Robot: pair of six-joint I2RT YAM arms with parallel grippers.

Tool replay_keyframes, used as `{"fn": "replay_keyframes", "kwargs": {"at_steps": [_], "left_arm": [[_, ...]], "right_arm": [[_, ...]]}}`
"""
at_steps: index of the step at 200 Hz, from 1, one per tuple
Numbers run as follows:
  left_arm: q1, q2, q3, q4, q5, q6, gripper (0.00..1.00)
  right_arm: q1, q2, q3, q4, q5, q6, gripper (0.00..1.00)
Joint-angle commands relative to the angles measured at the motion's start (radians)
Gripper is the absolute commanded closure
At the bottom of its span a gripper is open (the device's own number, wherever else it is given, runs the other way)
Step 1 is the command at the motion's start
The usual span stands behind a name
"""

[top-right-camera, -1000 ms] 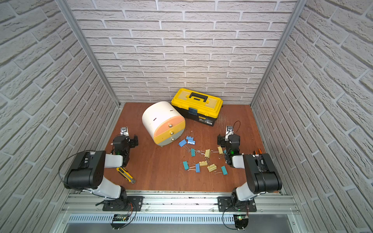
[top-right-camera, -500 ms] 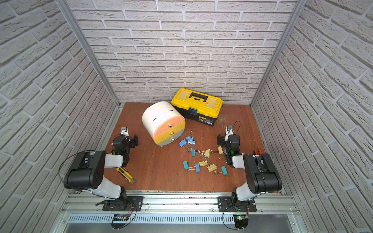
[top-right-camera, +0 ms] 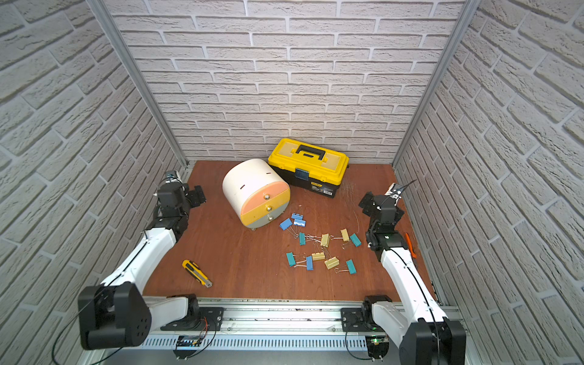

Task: Put the binder clips in the drawer according to color
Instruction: Open the drawer in the storage box.

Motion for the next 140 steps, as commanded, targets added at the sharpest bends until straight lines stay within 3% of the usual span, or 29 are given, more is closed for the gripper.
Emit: {"fn": "replay_keyframes", "kwargs": {"at_steps": [1,28,57,106,140], "left_arm": [[0.004,-0.061,0.06,-0.308,0.106,-0.203,0.02],[0.004,-0.153,0.102,-0.423,0.251,-0.32,0.02],[0.0,-0.238,0.088,-0.478,0.417,-0.44,0.14],[-0.045,-0.356,0.009,-0.507,0.602,-0.593,0.25],[-0.085,-0.409,-0.01,-0.557,0.645,-0.637,0.27]], "right_arm": [[-0.001,-0.052,-0.002,-0.232,-0.099,0.122,0.06],[-0.001,-0.049,0.049,-0.237,-0.427,0.157,0.19],[0.032,0.061,0.115,-0.241,-0.73,0.253,0.39],[0.268,0.106,0.134,-0.08,-0.748,0.356,0.36],[0.424,0.225,0.249,-0.051,-0.73,0.353,0.38]]}}
